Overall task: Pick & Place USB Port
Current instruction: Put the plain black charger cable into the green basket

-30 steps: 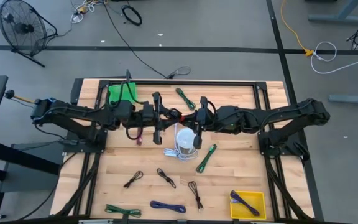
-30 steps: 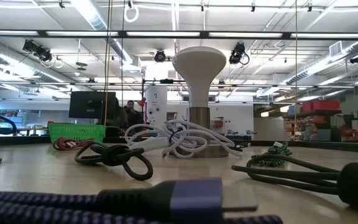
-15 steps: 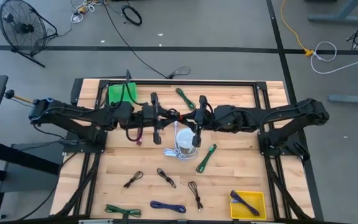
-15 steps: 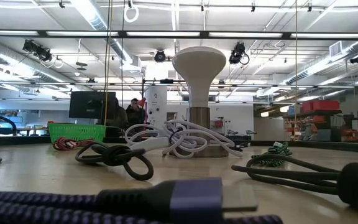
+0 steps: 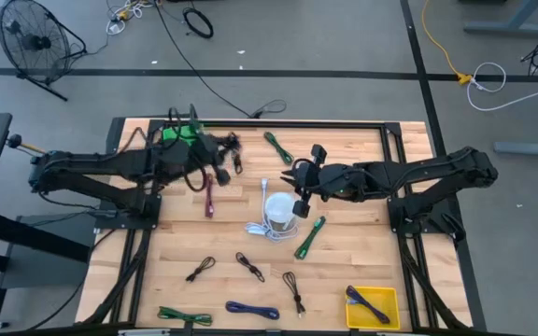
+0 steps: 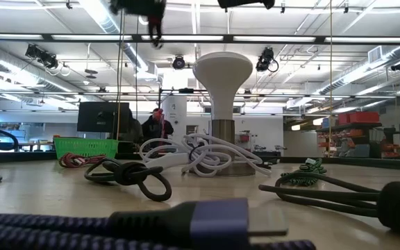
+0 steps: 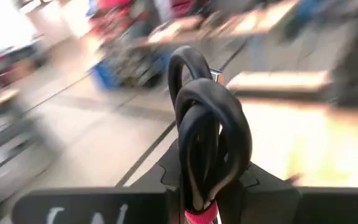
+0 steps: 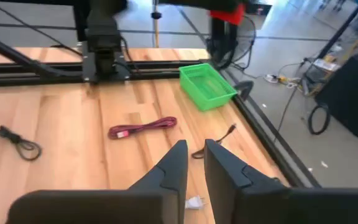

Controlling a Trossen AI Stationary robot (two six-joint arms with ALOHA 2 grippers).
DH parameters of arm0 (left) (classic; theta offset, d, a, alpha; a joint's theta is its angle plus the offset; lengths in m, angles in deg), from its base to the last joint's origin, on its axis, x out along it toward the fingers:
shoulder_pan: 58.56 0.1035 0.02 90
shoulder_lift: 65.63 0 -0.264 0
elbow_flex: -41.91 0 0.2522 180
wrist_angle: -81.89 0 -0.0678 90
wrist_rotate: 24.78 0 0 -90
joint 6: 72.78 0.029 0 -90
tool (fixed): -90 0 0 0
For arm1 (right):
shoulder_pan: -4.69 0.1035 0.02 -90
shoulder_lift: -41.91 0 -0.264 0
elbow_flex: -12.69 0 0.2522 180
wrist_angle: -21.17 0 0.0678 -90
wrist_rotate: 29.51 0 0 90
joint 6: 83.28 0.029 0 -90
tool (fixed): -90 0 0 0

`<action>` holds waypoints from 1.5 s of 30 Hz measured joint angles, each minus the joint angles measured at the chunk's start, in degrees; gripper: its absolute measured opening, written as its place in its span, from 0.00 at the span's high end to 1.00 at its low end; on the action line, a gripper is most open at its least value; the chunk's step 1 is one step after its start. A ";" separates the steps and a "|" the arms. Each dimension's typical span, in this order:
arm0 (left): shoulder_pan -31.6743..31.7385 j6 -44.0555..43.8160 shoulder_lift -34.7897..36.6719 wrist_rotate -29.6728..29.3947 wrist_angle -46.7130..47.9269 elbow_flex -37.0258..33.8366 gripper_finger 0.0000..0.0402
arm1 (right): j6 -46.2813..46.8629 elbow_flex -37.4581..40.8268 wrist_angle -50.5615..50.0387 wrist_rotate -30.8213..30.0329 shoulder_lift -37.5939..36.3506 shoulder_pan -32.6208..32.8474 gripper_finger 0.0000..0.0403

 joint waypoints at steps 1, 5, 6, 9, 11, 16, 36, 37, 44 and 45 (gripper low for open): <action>1.37 -0.01 0.23 -1.74 2.09 0.10 0.87 | 0.52 0.00 -0.71 0.05 0.00 0.06 0.86; 7.62 -1.41 0.74 -5.16 13.80 0.07 0.87 | 1.61 0.63 -0.56 1.04 0.07 0.43 0.86; 9.45 -2.01 0.70 -5.07 17.00 0.08 0.87 | 1.64 0.63 -0.50 1.03 0.09 0.59 0.86; 14.39 -3.05 -0.39 -4.82 23.22 0.06 0.87 | 1.81 0.63 -0.44 1.03 0.09 0.77 0.86; 17.84 -2.80 -0.84 -4.58 27.69 0.00 0.87 | 2.03 0.63 -0.46 1.38 0.09 0.99 0.86; 24.85 -1.25 -3.56 -4.47 34.38 0.02 0.87 | 2.08 0.63 -0.44 1.44 0.09 1.66 0.86; 35.00 19.24 -19.21 -6.69 41.49 0.04 0.87 | 5.09 0.72 -0.86 1.12 2.90 6.48 0.86; 35.28 19.55 -19.46 -7.14 41.36 0.04 0.87 | 5.24 0.72 -0.84 0.92 2.98 6.79 0.86; 37.91 21.37 -19.58 -3.06 38.93 0.04 0.87 | 5.15 0.72 -0.87 0.90 3.06 8.52 0.86; 38.37 21.52 -19.58 -2.49 38.73 0.04 0.87 | 5.15 0.72 -0.87 0.88 3.06 8.72 0.86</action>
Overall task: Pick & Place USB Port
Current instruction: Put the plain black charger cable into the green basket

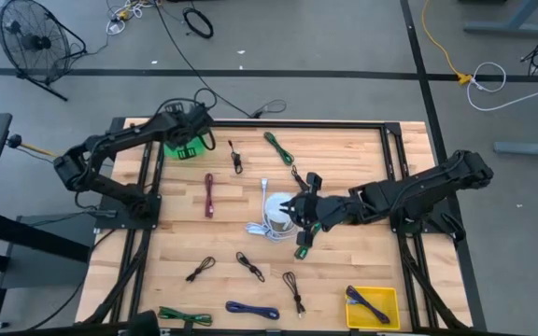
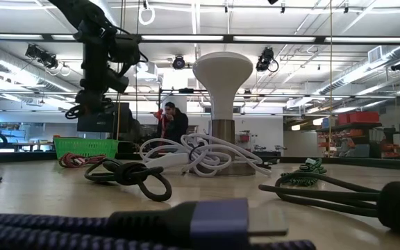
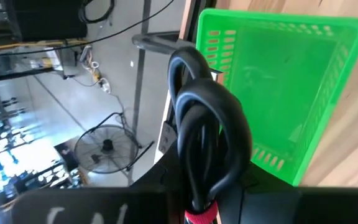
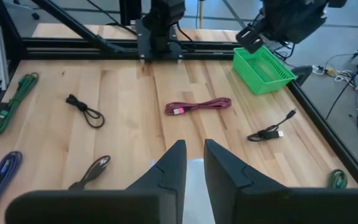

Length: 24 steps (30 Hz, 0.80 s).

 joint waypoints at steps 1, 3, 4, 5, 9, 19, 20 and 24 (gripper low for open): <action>0.55 0.11 0.00 0.50 0.09 0.00 0.87 | -0.02 0.00 0.00 -0.03 0.00 0.10 0.86; 1.70 0.17 0.00 1.42 0.11 0.00 0.87 | 0.06 0.00 -0.02 -0.05 0.00 0.44 0.86; 2.20 0.28 0.00 1.92 0.13 0.00 0.87 | 0.15 0.00 -0.02 -0.07 0.00 0.60 0.86; 2.74 0.53 0.00 2.38 0.01 -0.08 0.87 | 0.30 0.00 -0.02 -0.09 0.00 0.72 0.86; 4.06 2.75 0.04 2.53 -4.26 -3.76 0.87 | 0.31 0.00 -0.04 -0.08 0.00 1.04 0.86; 4.45 9.75 0.02 3.87 -19.71 -12.44 0.87 | 0.32 0.00 -0.02 -2.75 0.00 1.00 0.86; 4.62 10.37 0.02 5.04 -20.59 -12.78 0.87 | 0.52 0.00 -0.02 -3.34 0.00 1.00 0.86; 5.80 11.37 -0.42 6.52 -21.51 -13.09 0.87 | 1.34 0.00 0.00 -4.53 0.00 1.00 0.86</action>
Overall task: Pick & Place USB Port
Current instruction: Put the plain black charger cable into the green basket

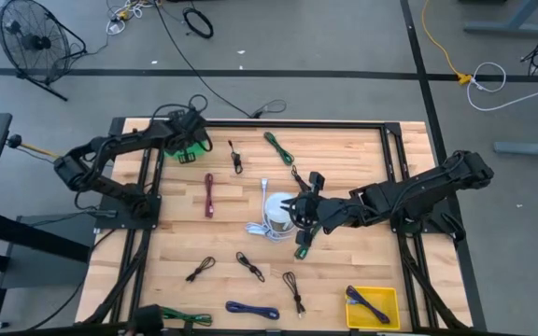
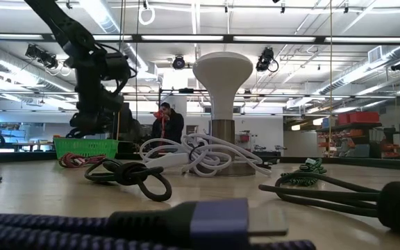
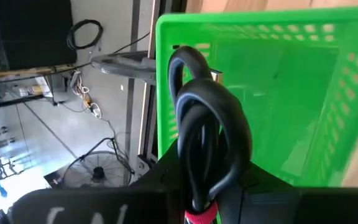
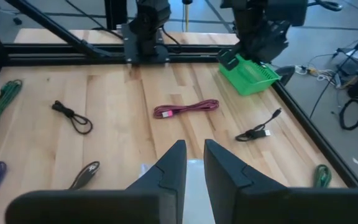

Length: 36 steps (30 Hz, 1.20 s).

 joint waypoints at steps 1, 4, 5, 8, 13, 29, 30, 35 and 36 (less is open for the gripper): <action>0.40 -0.43 0.00 0.02 -0.01 0.00 0.87 | 0.02 -0.02 0.00 -0.01 0.00 0.00 0.86; 1.41 -3.39 0.00 -0.02 -1.58 0.00 0.86 | 0.01 -0.02 0.00 -0.05 0.00 0.00 0.86; 1.72 -4.50 0.02 -0.04 -2.11 0.02 0.82 | 0.01 -0.02 0.00 -0.07 0.00 -0.01 0.86; 2.08 -6.17 0.02 -0.04 -3.37 0.00 0.67 | 0.00 -0.02 0.02 -0.07 0.00 -0.04 0.86; 2.06 -6.75 0.02 -0.06 -3.64 0.02 0.48 | 0.00 -0.04 0.02 -0.07 0.00 -0.04 0.86; -3.18 -17.05 0.15 12.48 -3.63 1.43 0.47 | -0.27 -0.07 0.04 -0.05 0.00 -0.73 0.86; -3.92 -19.11 0.15 14.03 -3.56 1.92 0.47 | -0.40 -0.07 0.05 -0.08 0.00 -0.88 0.86; -6.67 -35.03 0.17 22.47 -3.81 4.91 0.47 | -0.39 -0.07 0.06 -0.07 0.00 -1.56 0.86; -7.01 -39.41 0.17 24.70 -3.78 5.10 0.47 | -0.39 -0.07 0.05 -0.09 0.00 -1.57 0.86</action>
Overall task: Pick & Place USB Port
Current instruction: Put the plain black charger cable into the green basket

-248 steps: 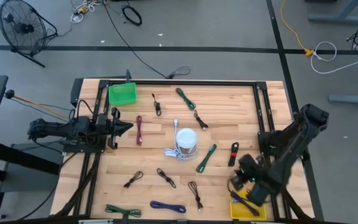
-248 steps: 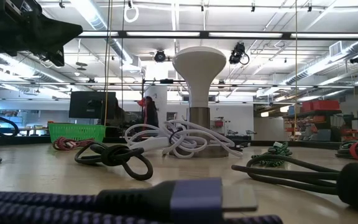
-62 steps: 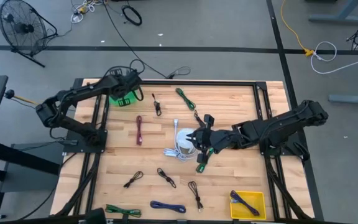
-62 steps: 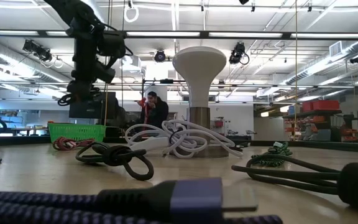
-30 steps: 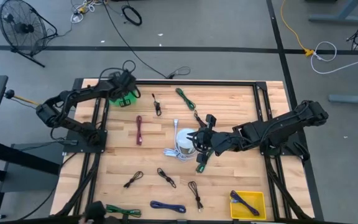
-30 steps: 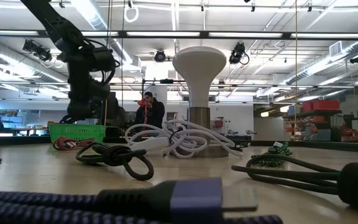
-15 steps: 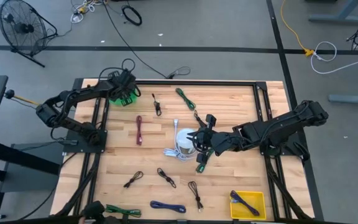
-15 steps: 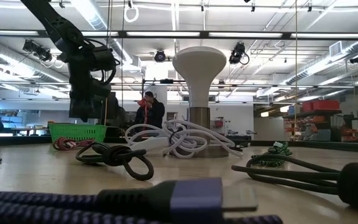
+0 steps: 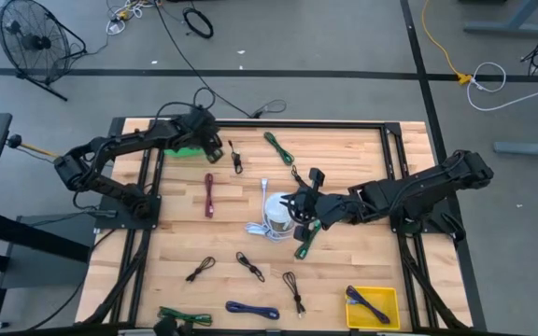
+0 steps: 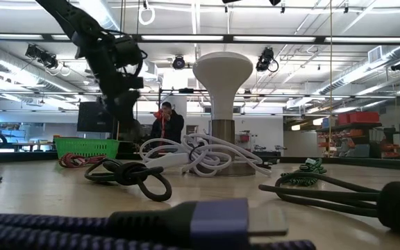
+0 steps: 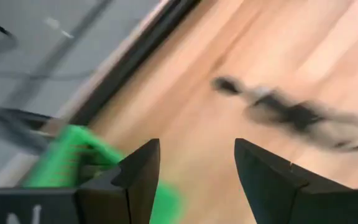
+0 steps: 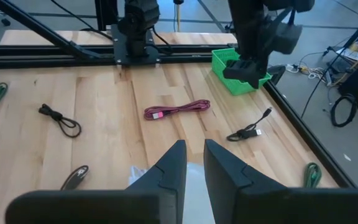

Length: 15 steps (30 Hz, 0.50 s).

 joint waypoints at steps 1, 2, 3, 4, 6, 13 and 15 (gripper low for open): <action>-0.28 -4.66 0.00 2.36 0.08 0.04 0.47 | 0.00 0.00 0.00 0.00 0.00 0.00 0.86; -0.49 -9.65 0.00 5.10 0.21 0.04 0.47 | 0.00 0.00 0.01 0.01 0.00 0.00 0.86; -0.57 -14.79 0.00 8.00 0.18 -0.04 0.47 | -0.02 0.00 0.00 0.02 0.00 0.01 0.86; -0.57 -20.05 0.00 10.95 0.21 -0.13 0.47 | -0.07 0.00 0.00 0.02 0.00 0.02 0.86; -0.59 -28.31 -0.02 15.27 0.62 -0.18 0.47 | -0.43 0.00 0.02 0.02 0.00 0.02 0.86; -4.02 -40.93 -0.41 14.92 0.78 -0.22 0.47 | -1.68 0.00 0.02 0.03 0.00 0.07 0.86; -5.51 -43.87 -1.11 14.14 0.78 -0.27 0.47 | -2.45 0.00 0.02 0.08 0.00 0.07 0.86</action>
